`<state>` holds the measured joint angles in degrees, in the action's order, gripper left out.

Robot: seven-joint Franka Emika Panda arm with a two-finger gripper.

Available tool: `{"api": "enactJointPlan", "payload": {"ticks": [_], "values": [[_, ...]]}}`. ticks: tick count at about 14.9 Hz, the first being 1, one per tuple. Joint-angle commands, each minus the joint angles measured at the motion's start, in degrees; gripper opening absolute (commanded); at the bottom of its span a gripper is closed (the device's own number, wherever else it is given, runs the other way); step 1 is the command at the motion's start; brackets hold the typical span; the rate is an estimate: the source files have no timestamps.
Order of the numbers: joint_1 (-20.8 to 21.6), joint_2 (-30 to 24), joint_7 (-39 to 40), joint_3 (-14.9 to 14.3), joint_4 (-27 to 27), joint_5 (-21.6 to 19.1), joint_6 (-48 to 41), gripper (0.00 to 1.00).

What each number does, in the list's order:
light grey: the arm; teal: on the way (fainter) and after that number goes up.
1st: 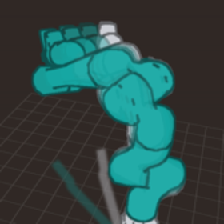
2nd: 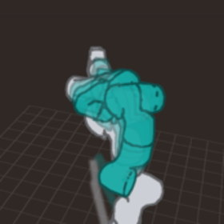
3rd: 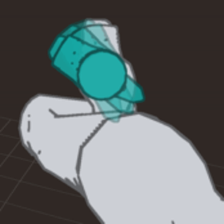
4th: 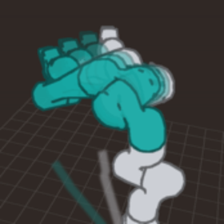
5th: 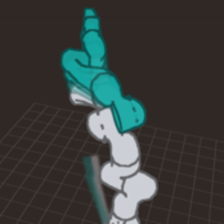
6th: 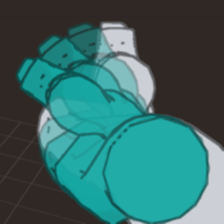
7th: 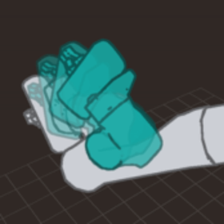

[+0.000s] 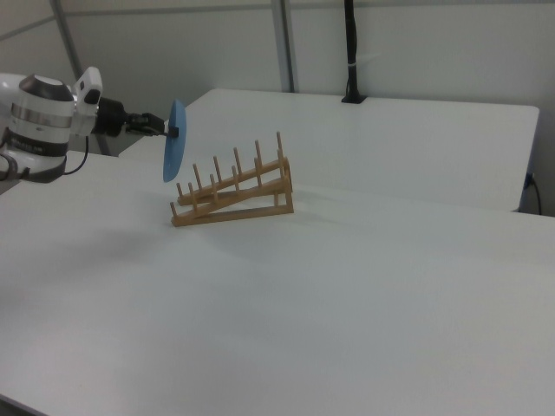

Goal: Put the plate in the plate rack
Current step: 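Lift the plate and carry it upright toward the wooden rack, then lower the upright plate between the rack pegs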

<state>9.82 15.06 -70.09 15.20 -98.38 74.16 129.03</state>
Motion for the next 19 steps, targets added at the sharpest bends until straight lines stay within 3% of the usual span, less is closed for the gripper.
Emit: {"api": "enactJointPlan", "payload": {"ticks": [1, 5, 19], "values": [[1.8, 2.7, -10.4, -0.4, 0.4, 10.6, 0.2, 0.0], [2.8, 5.2, -17.2, -0.4, 0.4, 17.9, -2.5, 0.0], [3.6, 6.7, -18.5, -0.4, -1.1, 18.9, -6.5, 0.0]]}}
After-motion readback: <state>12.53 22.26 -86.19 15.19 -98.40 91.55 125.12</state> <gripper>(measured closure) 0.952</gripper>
